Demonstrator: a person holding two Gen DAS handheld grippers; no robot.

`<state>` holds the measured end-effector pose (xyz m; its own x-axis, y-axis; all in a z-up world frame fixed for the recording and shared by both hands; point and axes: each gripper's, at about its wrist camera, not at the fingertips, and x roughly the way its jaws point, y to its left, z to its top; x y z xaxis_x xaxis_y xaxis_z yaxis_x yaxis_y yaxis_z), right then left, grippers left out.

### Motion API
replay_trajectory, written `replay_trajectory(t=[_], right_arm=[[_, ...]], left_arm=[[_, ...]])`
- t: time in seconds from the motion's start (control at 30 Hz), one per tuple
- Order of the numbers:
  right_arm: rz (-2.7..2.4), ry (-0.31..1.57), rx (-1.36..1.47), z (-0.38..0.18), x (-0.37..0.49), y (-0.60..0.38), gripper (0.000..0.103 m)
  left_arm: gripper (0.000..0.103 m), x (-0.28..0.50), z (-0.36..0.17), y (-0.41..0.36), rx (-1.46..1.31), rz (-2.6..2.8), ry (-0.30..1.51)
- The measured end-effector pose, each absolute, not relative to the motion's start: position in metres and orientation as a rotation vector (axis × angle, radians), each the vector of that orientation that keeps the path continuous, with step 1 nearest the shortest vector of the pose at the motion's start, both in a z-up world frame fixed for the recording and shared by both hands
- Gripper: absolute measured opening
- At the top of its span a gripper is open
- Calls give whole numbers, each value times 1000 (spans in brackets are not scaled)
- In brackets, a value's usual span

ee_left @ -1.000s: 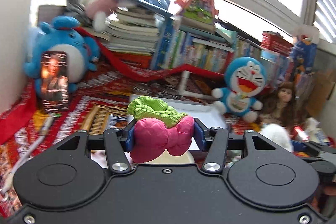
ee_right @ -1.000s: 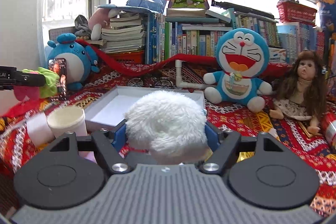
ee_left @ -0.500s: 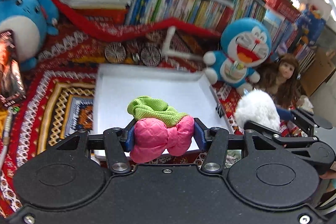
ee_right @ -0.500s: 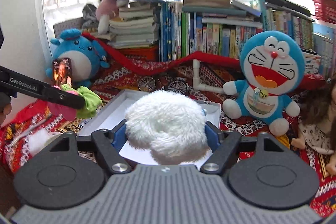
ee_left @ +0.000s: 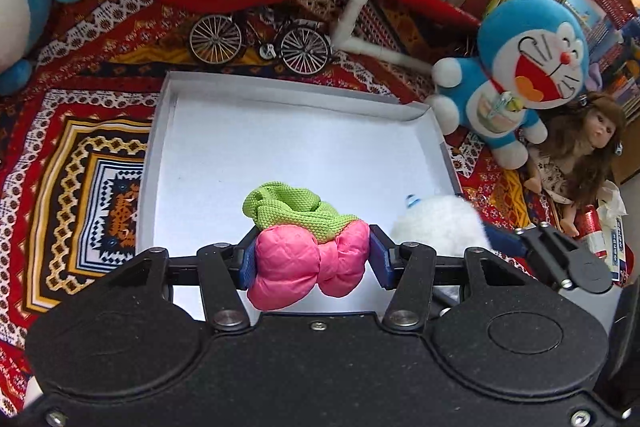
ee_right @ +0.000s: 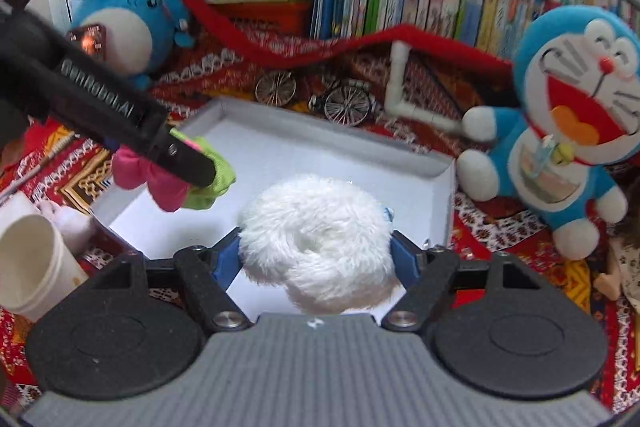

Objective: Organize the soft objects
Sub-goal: 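Carry the pink bow with the left tool while the right tool carries the pompom into the white box, then open the left tool to drop the bow while the right tool releases the pompom in the box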

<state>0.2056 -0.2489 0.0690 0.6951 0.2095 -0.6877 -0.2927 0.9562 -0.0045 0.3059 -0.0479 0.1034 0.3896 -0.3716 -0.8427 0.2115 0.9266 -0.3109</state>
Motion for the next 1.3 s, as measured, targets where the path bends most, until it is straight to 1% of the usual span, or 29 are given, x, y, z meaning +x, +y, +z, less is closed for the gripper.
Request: replay_trajectory(t=[0.23, 0.5, 0.63, 0.7, 0.9, 1.0, 1.07, 1.13, 1.2, 1.3], right_arm=[[304, 777, -112, 54, 222, -249, 78], [294, 800, -94, 37, 237, -250, 79], [299, 798, -97, 34, 240, -247, 79], [302, 798, -100, 33, 241, -246, 82], [310, 813, -103, 30, 244, -242, 82], [312, 817, -100, 29, 245, -241, 82], [309, 815, -98, 28, 246, -241, 85], [311, 811, -92, 27, 246, -242, 85], [310, 808, -86, 27, 246, -243, 87], [310, 805, -83, 28, 245, -243, 89]], left_arm=[[51, 325, 90, -54, -176, -374, 1156], [51, 337, 82, -61, -177, -366, 1160], [51, 341, 79, -63, -203, -391, 1160], [52, 342, 77, -66, -198, -395, 1168], [52, 343, 72, -70, -181, -398, 1173], [57, 342, 70, -71, -169, -393, 1177], [59, 342, 69, -70, -176, -394, 1179], [61, 342, 68, -68, -187, -392, 1180], [66, 343, 68, -66, -198, -384, 1184], [71, 343, 69, -62, -216, -381, 1184]])
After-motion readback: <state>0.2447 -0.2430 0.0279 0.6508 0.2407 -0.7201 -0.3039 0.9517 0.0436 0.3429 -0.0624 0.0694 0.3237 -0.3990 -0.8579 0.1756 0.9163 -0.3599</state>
